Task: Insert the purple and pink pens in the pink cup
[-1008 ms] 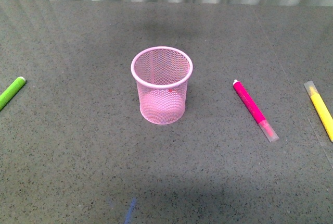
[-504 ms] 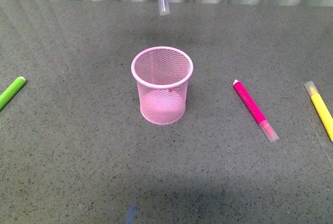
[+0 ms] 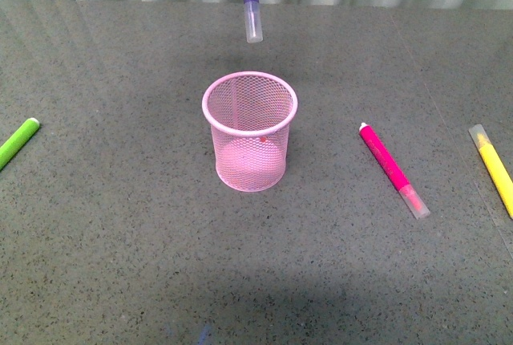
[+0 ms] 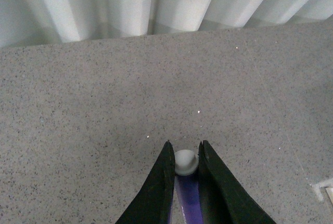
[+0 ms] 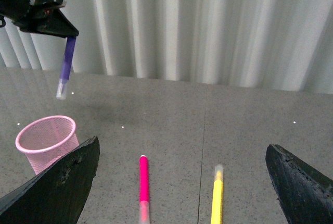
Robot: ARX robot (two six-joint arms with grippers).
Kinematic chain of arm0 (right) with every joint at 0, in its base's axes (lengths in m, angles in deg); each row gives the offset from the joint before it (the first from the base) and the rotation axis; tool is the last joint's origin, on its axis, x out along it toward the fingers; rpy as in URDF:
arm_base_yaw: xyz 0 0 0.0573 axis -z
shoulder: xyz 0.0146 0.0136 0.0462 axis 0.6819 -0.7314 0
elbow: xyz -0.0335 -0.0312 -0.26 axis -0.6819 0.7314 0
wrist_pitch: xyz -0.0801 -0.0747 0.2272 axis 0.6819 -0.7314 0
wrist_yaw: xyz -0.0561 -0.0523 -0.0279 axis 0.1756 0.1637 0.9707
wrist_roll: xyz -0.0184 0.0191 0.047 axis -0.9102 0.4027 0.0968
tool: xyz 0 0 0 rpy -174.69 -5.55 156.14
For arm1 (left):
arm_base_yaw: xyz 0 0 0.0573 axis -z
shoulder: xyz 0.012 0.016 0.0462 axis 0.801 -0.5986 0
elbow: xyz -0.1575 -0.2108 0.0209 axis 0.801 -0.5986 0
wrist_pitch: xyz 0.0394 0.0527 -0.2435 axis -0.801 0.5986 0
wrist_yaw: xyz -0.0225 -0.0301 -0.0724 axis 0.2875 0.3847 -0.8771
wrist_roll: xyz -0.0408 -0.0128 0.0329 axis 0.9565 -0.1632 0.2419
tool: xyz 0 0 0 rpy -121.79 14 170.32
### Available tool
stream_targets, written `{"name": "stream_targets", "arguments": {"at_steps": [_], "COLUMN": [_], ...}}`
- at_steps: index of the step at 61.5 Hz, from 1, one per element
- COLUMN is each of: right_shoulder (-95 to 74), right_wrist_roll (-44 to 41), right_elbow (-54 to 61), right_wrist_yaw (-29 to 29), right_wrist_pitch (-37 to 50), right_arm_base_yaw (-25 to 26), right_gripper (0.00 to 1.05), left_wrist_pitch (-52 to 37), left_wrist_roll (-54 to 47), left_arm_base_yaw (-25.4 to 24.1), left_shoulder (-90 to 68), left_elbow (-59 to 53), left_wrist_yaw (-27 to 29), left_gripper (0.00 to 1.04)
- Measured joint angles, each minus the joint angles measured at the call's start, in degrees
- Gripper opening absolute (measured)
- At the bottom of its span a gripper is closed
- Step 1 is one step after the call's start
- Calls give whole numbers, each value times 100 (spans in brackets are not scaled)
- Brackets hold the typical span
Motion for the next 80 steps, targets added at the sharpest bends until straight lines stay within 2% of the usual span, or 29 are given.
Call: {"name": "stream_targets", "arguments": {"at_steps": [80], "right_shoulder": [0], "right_wrist_roll": [0], "right_elbow": [0], "right_wrist_yaw": [0], "right_wrist_pitch": [0], "right_arm_base_yaw": [0], "right_gripper": [97], "left_wrist_pitch": [-199], "left_wrist_roll": [-186], "left_arm_base_yaw": [205], "left_shoulder": [706], "left_elbow": [-1471], "left_wrist_yaw": [-136], "left_gripper": [6]}}
